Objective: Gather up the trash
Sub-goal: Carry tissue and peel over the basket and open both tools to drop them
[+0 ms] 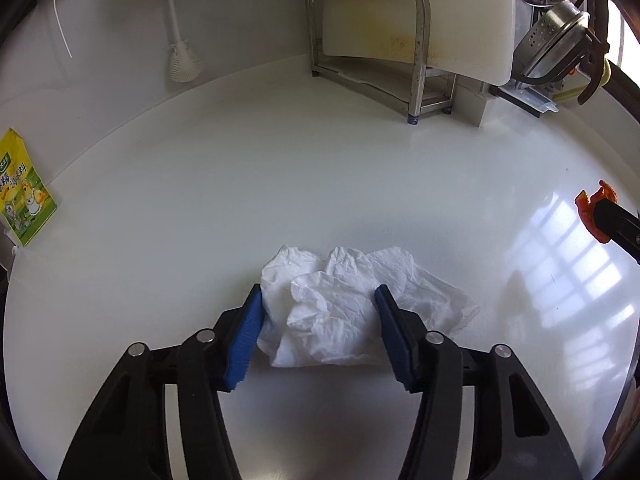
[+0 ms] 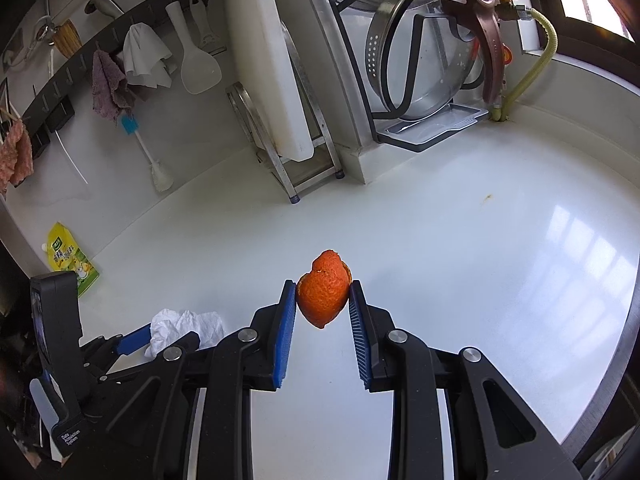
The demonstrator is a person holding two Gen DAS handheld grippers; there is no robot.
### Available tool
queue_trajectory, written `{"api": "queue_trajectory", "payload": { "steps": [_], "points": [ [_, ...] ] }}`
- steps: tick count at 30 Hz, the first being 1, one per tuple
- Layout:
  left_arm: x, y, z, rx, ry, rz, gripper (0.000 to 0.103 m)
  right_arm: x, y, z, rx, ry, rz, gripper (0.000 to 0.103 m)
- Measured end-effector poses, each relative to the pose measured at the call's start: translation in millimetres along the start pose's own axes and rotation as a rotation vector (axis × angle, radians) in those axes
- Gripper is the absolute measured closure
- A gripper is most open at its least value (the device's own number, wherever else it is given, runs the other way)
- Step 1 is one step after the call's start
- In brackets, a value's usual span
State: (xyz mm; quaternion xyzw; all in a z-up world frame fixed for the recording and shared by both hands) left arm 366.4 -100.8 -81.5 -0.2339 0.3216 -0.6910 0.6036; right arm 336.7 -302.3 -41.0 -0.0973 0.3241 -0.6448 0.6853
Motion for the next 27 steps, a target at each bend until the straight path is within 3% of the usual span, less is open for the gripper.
{"api": "queue_trajectory", "payload": {
  "steps": [2,5,11,16,22,27],
  "points": [
    [0.5,-1.1,-0.7,0.004,-0.001,-0.017,0.071,-0.5,1.0,-0.4,-0.003,-0.001,0.004,0.077],
    [1.4,-5.6,-2.6,0.021,0.006,-0.021,0.083,-1.0,1.2,-0.8,-0.003,-0.001,0.010,0.077],
    [-3.0,-33.0,-7.2,0.115,0.019,-0.019,0.084,-3.6,-13.0,-3.6,0.027,-0.001,0.026,0.077],
    [-2.0,-81.4,-23.4,0.198,0.025,-0.038,0.084,-6.6,-46.3,-17.2,0.071,-0.017,0.036,0.077],
    [1.3,-152.8,-67.0,0.261,0.080,-0.050,0.084,-10.8,-107.6,-62.6,0.097,-0.033,0.032,0.077],
    [-2.2,-192.5,-105.7,0.251,0.079,-0.063,0.084,-15.6,-179.5,-111.7,0.115,0.001,0.045,0.077]
  ]
}}
Point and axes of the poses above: each gripper's, at about its wrist camera, not at the fingertips, and y roughly the way its jaws point, x to its right, z to its top, the point moved 3 cm from there along y, roughly the way its jaws point, and after that the axes turned 6 degrees about x, right-handed, at the moved point
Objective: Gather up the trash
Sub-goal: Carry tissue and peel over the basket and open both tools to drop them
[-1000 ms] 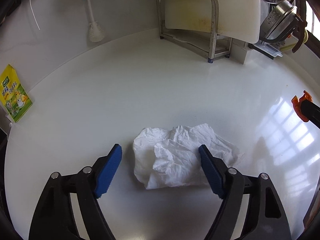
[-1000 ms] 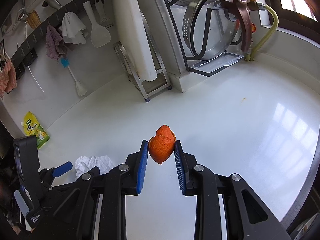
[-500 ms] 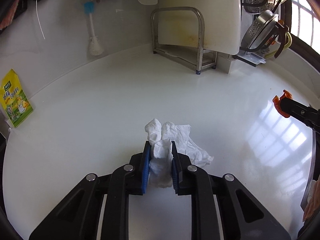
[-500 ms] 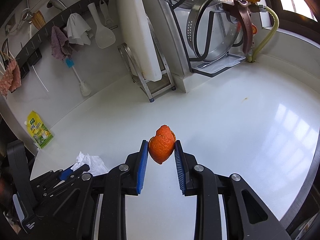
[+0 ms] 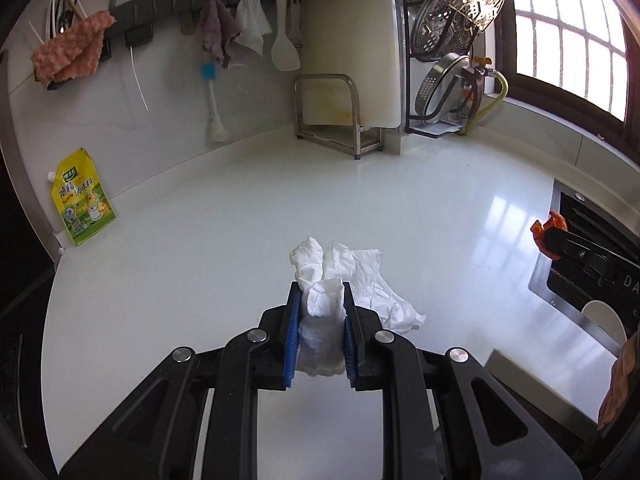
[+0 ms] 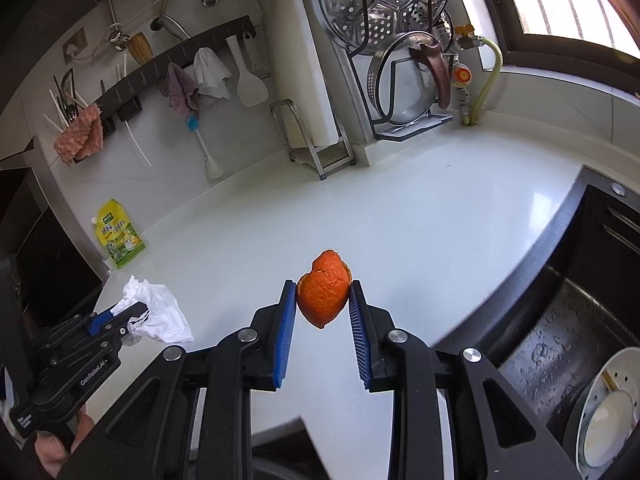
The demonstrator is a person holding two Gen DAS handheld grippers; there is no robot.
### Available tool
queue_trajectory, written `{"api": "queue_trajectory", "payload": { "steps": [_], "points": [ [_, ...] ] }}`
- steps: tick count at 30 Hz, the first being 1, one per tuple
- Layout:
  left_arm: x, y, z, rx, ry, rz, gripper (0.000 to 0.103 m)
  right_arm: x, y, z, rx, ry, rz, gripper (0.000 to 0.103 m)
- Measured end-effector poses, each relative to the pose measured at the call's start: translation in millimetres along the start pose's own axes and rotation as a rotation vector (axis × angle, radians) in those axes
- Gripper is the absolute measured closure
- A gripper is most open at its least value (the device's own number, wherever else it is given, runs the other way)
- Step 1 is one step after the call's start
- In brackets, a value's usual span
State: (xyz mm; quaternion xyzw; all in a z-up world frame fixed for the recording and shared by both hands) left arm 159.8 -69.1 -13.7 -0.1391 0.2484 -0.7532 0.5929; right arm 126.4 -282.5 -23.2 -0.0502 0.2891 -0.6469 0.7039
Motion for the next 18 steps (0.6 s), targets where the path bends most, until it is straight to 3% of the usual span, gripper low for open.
{"api": "queue_trajectory", "payload": {
  "steps": [3,9,18],
  "points": [
    [3.3,-30.4,-17.1,0.019,0.016,0.019,0.084,-7.0,-45.8,-26.1,0.025,0.008,-0.018,0.077],
    [12.0,-80.3,-54.2,-0.002,-0.012,-0.031,0.084,-28.4,-110.7,-87.2,0.009,0.006,-0.015,0.077],
    [28.3,-123.6,-117.1,-0.063,-0.013,-0.077,0.084,-46.4,-140.7,-166.7,-0.093,-0.052,-0.045,0.077]
  ]
}}
Point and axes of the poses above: each gripper's, at about its wrist camera, not at the fingertips, and y roughly the way its jaws point, x to its right, z to its top, the point moved 3 cm from there along y, roughly the way its jaws point, and after that the axes turned 6 degrees about x, right-handed, at the moved point
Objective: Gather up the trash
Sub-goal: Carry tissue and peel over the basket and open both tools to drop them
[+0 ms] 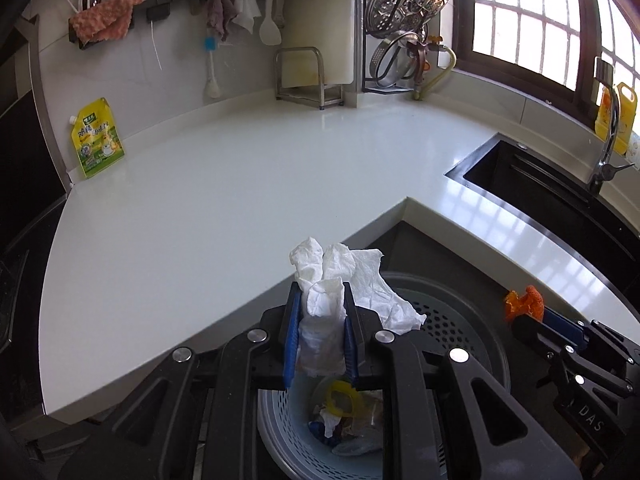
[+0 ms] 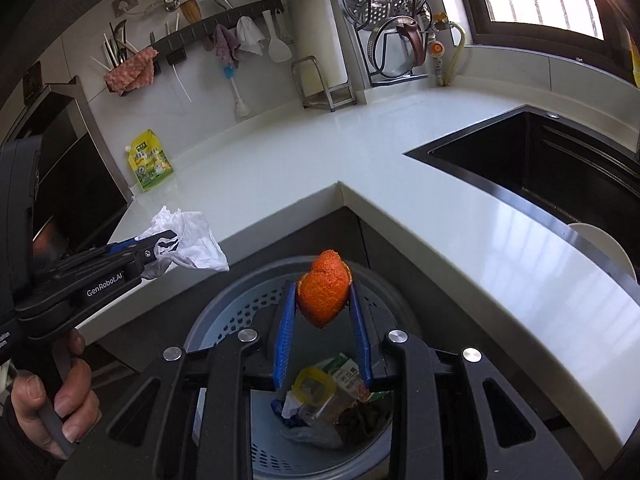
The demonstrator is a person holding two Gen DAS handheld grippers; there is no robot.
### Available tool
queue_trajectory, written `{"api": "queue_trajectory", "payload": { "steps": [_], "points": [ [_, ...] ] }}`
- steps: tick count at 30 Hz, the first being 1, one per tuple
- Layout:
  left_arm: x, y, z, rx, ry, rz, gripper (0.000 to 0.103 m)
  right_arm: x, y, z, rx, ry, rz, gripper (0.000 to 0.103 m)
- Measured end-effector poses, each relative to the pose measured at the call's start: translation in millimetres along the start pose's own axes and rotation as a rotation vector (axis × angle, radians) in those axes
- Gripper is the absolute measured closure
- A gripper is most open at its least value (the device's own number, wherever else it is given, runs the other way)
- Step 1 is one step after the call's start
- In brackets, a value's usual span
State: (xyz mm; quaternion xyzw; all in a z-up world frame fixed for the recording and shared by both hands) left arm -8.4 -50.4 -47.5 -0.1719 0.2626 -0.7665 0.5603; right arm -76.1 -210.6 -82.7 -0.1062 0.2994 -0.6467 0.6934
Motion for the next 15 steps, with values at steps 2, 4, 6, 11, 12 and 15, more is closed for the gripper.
{"api": "queue_trajectory", "payload": {
  "steps": [2,4,6,11,12,15],
  "points": [
    [1.9,-1.7,-13.8,-0.016,0.003,0.004,0.084,-2.2,-0.6,-11.2,-0.021,0.000,0.005,0.077],
    [3.1,-0.3,-25.7,-0.039,0.001,0.002,0.084,-4.1,0.9,-21.2,-0.046,-0.008,0.002,0.077],
    [3.6,1.8,-36.5,-0.060,-0.004,0.001,0.084,-5.0,2.6,-29.0,-0.065,-0.013,-0.002,0.077],
    [2.2,9.2,-51.8,-0.106,-0.011,-0.002,0.084,-6.8,7.7,-39.6,-0.095,-0.011,0.009,0.077],
    [1.7,9.9,-53.5,-0.113,-0.013,-0.005,0.084,-7.6,8.9,-40.3,-0.098,-0.012,0.013,0.077],
    [0.6,9.6,-55.7,-0.118,-0.017,-0.012,0.080,-11.0,12.2,-41.0,-0.106,-0.020,0.020,0.077]
  ]
}}
Point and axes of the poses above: each gripper's, at about its wrist camera, not at the fingertips, and y roughly the way its jaws point, x to its right, z to its top, the point moved 3 cm from there along y, roughly the way its jaws point, and after that the axes turned 6 degrees about x, right-handed, at the moved point
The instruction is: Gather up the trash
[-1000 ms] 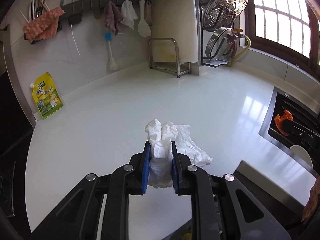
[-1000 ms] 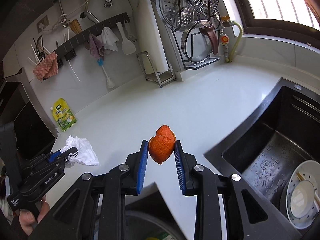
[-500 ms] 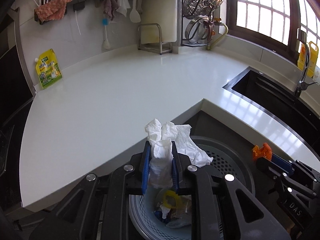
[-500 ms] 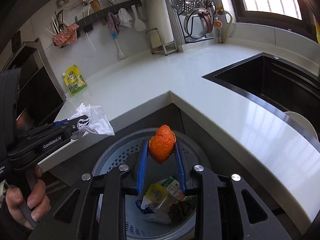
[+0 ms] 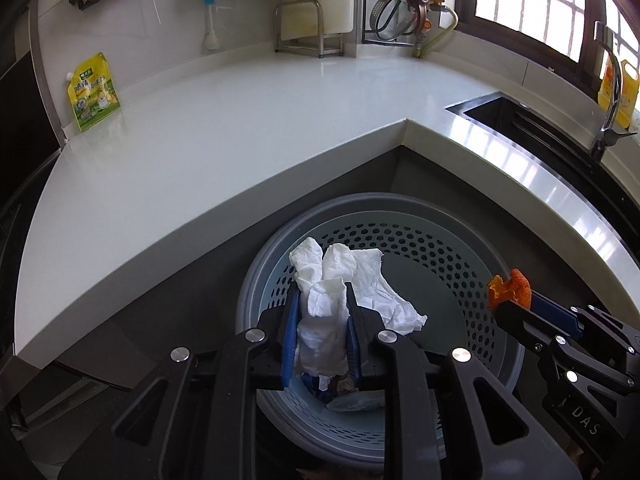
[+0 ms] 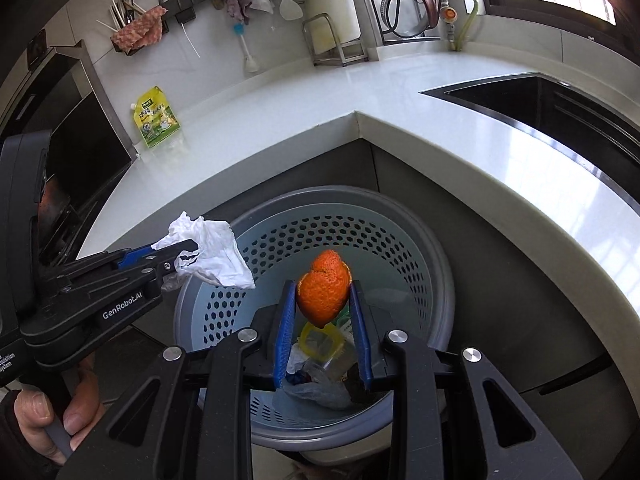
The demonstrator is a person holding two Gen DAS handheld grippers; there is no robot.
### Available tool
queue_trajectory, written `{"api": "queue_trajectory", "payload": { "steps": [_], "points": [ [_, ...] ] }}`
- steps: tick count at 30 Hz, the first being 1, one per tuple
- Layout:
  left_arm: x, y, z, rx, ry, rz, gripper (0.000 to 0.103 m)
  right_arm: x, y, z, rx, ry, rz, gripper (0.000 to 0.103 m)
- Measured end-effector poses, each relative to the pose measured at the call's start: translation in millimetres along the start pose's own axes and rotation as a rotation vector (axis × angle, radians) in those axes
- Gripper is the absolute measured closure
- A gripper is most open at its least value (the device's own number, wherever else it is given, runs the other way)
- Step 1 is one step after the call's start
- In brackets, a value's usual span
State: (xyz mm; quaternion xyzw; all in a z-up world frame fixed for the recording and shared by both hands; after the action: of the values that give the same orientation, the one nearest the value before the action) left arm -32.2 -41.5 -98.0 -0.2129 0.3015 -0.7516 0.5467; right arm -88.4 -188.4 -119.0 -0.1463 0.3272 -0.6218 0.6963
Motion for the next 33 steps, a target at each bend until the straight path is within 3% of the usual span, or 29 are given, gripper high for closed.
{"api": "queue_trajectory", "payload": {
  "steps": [3,5,7,8,9,26,33],
  "points": [
    [-1.9,-3.2,1.2,0.014,-0.003,0.004,0.074,-0.3,0.3,1.3,0.005,-0.004,-0.005,0.074],
    [-3.2,-5.1,2.4,0.022,-0.004,0.011,0.062,0.7,-0.7,3.0,0.009,0.000,-0.003,0.071],
    [-4.3,-5.9,3.3,0.025,-0.007,0.015,0.056,1.4,-3.1,4.5,0.020,0.003,-0.002,0.059],
    [-4.6,-6.2,3.6,0.025,-0.011,0.014,0.054,1.4,-5.0,5.9,0.030,0.004,-0.002,0.047],
    [-5.4,-6.6,3.9,0.026,-0.014,0.014,0.053,1.5,-7.1,7.0,0.039,0.006,-0.001,0.045],
    [-16.2,-19.1,9.9,0.051,-0.055,0.030,0.024,-0.7,-8.6,7.1,0.037,0.009,-0.009,0.045],
    [-19.4,-18.9,11.0,0.051,-0.067,0.033,0.021,-0.3,-10.5,6.5,0.039,0.011,-0.025,0.045]
  ]
}}
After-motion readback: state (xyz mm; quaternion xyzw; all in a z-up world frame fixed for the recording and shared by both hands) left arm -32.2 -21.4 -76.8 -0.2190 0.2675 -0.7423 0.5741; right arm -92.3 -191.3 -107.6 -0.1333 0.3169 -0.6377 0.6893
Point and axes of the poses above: each gripper's, at about its wrist camera, not at the fingertips, and y roughly the way its jaws point, x to its right, z to its top, the point moved 3 cm from there along y, roughly the way its jaws point, and after that the axes turned 6 degrees about x, right-handed, at the moved point
